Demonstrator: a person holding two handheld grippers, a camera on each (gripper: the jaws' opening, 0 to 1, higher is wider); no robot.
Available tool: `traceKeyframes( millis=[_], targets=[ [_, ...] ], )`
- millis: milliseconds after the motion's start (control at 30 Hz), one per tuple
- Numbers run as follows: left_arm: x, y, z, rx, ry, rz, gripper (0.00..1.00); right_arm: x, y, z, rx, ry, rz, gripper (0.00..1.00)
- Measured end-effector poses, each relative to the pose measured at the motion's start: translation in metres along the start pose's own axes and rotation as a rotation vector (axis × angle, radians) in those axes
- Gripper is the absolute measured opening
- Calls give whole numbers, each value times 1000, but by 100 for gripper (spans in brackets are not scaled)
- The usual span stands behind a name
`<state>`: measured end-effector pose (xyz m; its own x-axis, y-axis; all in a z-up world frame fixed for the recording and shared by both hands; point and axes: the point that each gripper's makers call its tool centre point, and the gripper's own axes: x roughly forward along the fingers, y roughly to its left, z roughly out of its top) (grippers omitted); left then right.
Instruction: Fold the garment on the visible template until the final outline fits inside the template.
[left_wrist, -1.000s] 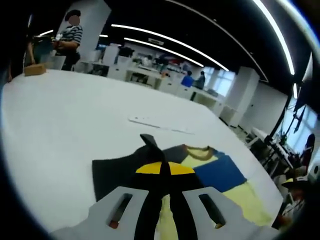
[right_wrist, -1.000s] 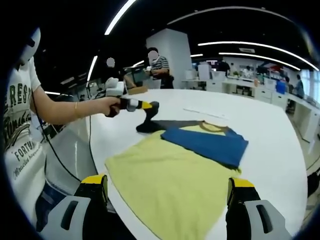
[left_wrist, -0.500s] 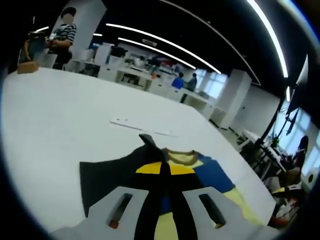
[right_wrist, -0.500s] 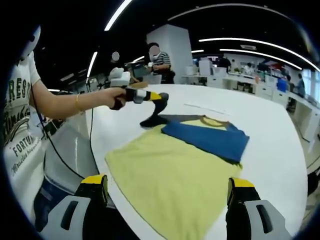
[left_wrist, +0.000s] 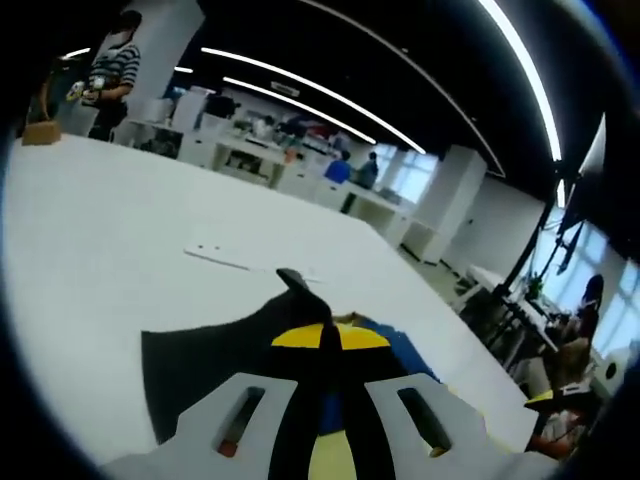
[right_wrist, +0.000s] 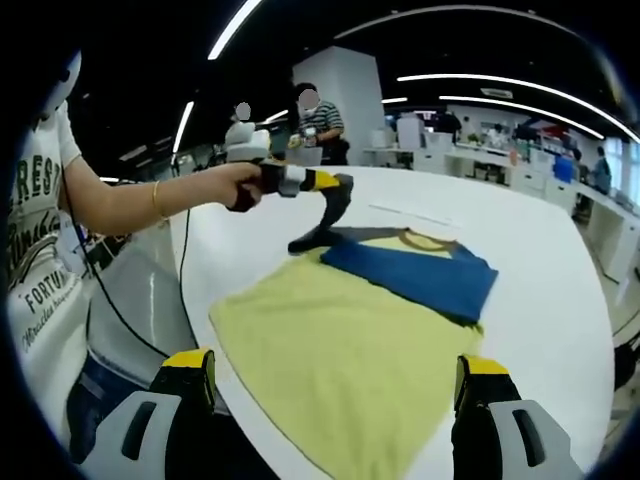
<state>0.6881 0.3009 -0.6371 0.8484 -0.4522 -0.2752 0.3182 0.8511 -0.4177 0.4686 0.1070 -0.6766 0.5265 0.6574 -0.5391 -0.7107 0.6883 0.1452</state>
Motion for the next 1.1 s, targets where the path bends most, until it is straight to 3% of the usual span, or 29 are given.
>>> traceKeyframes(
  millis=[600, 1100],
  targets=[
    [26, -45, -7, -1, 14, -93, 0, 0, -2, -9, 14, 21, -5, 99],
    [44, -88, -17, 62, 47, -194, 0, 3, -6, -17, 34, 30, -9, 99]
  ],
)
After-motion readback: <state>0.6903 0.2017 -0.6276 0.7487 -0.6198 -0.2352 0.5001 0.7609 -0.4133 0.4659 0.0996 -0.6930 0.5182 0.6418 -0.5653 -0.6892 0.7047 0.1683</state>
